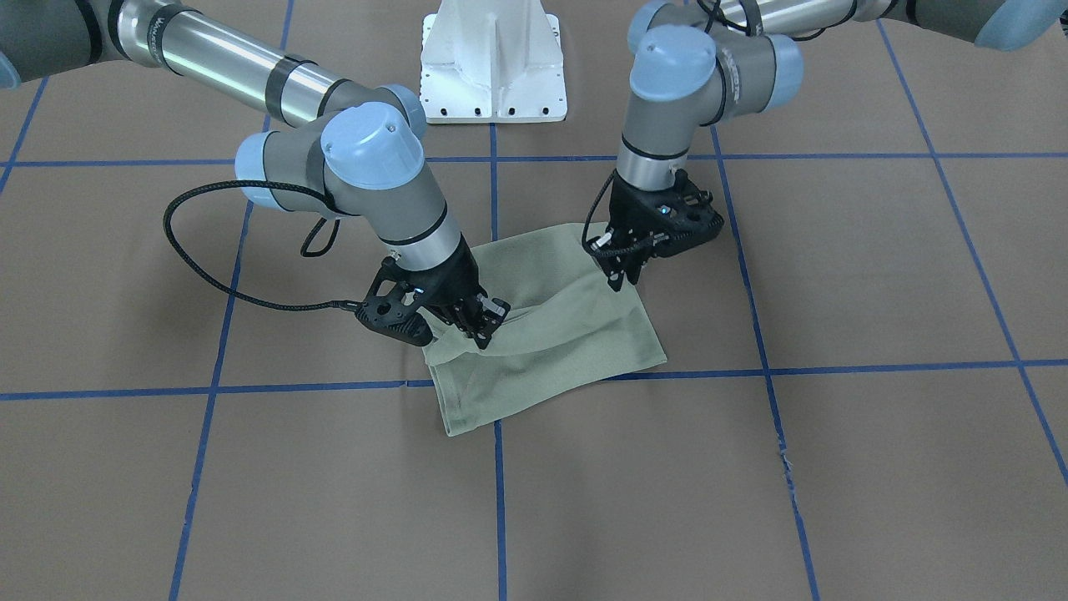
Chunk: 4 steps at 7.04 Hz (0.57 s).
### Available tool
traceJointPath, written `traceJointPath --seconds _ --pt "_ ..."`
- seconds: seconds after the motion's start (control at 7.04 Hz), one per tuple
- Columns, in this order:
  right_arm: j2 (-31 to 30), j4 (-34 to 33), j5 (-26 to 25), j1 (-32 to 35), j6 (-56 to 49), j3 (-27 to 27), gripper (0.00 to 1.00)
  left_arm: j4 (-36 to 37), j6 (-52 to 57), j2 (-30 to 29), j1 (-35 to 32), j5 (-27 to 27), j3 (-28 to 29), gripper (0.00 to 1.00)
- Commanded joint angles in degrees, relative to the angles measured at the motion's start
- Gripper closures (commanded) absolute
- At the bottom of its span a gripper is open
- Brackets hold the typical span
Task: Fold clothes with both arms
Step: 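Lift the near edge with both grippers and fold it farther from the robot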
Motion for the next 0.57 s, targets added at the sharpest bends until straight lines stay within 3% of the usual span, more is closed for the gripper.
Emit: traceJointPath --seconds 0.0,0.43 --pt "3.83 5.03 -4.12 0.32 -0.36 -8.91 0.0 -2.74 10.63 -1.07 -7.47 -0.12 6.94 0.0" --pt "4.0 4.72 -3.96 2.25 -2.54 -8.94 0.0 -2.65 14.0 -1.07 -8.2 -0.21 7.04 0.0"
